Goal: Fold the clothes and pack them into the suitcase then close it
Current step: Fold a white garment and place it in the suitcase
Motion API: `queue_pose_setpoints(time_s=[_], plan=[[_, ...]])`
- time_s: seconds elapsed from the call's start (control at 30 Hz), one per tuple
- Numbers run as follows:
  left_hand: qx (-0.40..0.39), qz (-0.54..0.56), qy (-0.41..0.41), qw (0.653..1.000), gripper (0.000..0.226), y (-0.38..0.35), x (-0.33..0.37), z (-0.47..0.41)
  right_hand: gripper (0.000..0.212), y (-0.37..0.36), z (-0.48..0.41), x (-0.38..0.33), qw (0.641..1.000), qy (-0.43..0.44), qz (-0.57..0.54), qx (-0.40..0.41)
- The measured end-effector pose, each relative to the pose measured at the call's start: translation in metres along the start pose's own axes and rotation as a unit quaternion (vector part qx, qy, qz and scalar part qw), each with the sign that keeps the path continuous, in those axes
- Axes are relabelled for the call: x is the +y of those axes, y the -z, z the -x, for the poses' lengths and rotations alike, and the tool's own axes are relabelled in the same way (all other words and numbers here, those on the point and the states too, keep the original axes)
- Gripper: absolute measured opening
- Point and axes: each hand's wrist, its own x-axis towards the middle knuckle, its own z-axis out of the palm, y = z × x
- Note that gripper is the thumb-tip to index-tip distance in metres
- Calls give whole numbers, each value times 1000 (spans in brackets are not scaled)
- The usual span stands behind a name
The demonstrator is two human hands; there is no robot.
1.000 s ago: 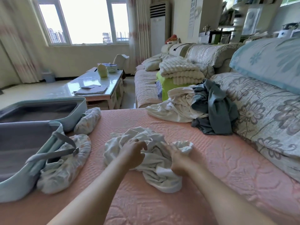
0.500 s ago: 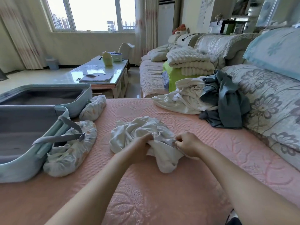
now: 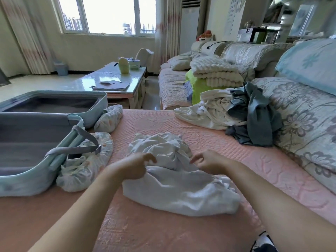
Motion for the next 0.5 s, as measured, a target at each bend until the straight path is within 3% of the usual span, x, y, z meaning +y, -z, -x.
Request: queue_pose_setpoints(time_s=[0.1, 0.27, 0.3, 0.37, 0.43, 0.5], plan=[[-40, 42, -67, 996, 77, -27, 16, -13, 60, -12, -19, -17, 997, 16, 9, 69], [-10, 2, -3, 1000, 38, -23, 15, -28, 85, -38, -49, -26, 999, -20, -17, 42], [-30, 16, 10, 999, 34, -16, 14, -28, 83, -39, -52, -28, 999, -12, -14, 51], [-27, 59, 37, 997, 26, -6, 9, -27, 59, -40, -59, -36, 997, 25, 5, 69], [74, 61, 41, 995, 24, 0, 2, -27, 35, -45, -64, -47, 996, 59, 3, 70], [212, 74, 26, 974, 20, 6, -4, -31, 31, -48, -60, -63, 995, 97, -19, 22]])
